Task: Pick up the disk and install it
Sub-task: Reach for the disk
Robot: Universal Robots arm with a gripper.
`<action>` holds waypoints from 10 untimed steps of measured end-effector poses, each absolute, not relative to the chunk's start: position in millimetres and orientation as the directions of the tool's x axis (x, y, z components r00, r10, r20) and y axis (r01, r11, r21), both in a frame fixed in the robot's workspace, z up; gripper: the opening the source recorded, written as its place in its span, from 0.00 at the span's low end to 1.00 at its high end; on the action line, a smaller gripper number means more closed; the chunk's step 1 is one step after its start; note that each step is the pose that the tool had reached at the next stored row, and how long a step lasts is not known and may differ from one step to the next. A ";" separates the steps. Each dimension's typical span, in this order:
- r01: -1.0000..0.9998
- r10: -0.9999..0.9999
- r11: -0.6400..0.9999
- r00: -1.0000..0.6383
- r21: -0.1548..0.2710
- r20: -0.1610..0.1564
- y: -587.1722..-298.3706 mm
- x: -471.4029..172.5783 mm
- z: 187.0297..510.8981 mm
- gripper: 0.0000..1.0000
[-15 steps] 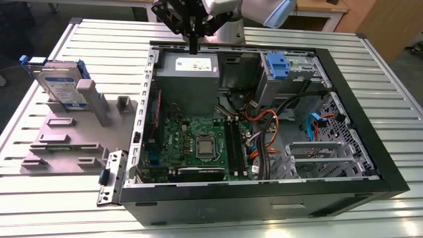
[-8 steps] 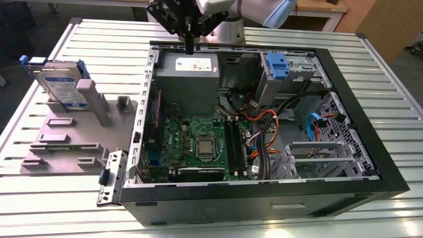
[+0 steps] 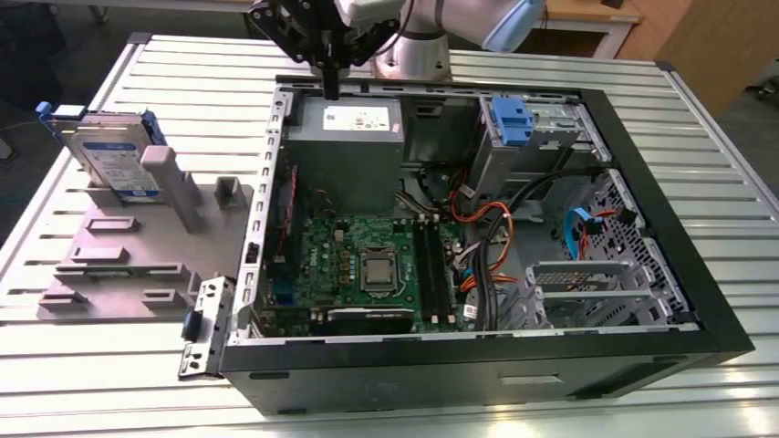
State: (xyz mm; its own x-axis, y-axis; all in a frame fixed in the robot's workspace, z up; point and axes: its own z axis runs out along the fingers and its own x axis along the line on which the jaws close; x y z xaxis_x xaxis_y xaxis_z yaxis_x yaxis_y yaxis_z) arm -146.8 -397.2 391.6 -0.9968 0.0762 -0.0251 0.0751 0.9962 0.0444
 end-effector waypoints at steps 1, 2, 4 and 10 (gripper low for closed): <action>0.075 0.076 0.996 -0.997 0.044 -0.025 -397.0 -148.7 391.5 0.11; 0.075 0.076 0.996 -0.997 0.044 -0.025 -396.8 -150.6 391.4 0.11; 0.075 0.076 0.996 -0.997 0.044 -0.025 -396.5 -154.4 391.2 0.11; 0.075 0.076 0.996 -0.997 0.045 -0.025 -396.2 -163.3 390.6 0.11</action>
